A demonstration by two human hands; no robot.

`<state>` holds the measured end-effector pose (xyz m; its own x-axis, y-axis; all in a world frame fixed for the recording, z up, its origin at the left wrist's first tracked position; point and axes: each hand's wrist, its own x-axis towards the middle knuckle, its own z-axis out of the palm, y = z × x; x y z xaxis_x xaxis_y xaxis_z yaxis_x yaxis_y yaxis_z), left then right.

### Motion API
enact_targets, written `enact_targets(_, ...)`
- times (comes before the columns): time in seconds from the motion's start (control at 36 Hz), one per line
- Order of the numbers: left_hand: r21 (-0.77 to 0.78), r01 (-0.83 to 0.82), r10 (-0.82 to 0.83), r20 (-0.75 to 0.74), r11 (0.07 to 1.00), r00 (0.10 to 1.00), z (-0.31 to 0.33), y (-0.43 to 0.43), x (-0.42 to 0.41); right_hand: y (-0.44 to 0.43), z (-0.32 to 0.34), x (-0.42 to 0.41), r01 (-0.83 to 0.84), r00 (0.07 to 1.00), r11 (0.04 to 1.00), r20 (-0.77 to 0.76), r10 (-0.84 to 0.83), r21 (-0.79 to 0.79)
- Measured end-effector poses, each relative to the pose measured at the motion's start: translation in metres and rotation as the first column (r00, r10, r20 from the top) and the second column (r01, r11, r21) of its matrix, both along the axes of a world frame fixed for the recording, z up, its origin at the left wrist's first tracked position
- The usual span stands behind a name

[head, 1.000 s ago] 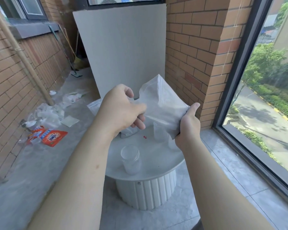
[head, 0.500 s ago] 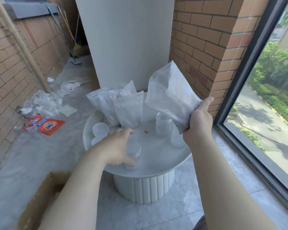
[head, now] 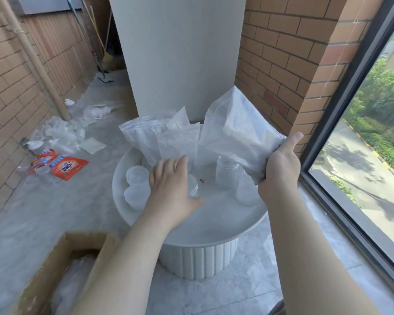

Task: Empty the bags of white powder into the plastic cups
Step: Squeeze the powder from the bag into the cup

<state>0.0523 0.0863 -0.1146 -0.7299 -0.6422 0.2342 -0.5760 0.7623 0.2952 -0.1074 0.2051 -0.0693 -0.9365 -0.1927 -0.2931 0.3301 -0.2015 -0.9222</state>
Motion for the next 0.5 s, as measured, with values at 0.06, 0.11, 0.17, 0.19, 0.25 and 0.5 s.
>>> enact_targets(0.06, 0.017, 0.0, 0.005, -0.302, 1.0, 0.953, 0.005, 0.016, -0.005, 0.0, -0.002, 0.0, 0.011, 0.999, 0.999, -0.043, -0.009, 0.042)
enact_targets(0.11, 0.22, 0.046, 0.074, -0.508, 0.974, 0.858, 0.01, 0.032, -0.014, -0.001, -0.005, -0.001, 0.033, 0.992, 0.995, -0.128, -0.021, 0.09)
enact_targets(0.17, 0.504, 0.169, 0.165, -0.551, 0.847, 0.818, 0.01, 0.047, -0.023, -0.001, -0.006, -0.001, 0.056, 0.972, 0.99, -0.233, -0.024, 0.129)
enact_targets(0.19, 0.633, 0.238, 0.221, -0.559, 0.737, 0.799, 0.008, 0.053, -0.028, -0.002, -0.006, -0.001, 0.062, 0.962, 0.989, -0.273, -0.023, 0.136)
enact_targets(0.25, 0.791, 0.347, 0.327, -0.547, 0.504, 0.77, 0.002, 0.059, -0.035, -0.003, -0.008, -0.001, 0.077, 0.947, 0.985, -0.319, -0.025, 0.153)
enact_targets(0.5, 0.796, 0.591, 0.515, -0.562, 0.126, 0.647, -0.002, 0.059, -0.053, -0.009, -0.017, 0.0, 0.068, 0.916, 0.974, -0.399, 0.026, 0.218)
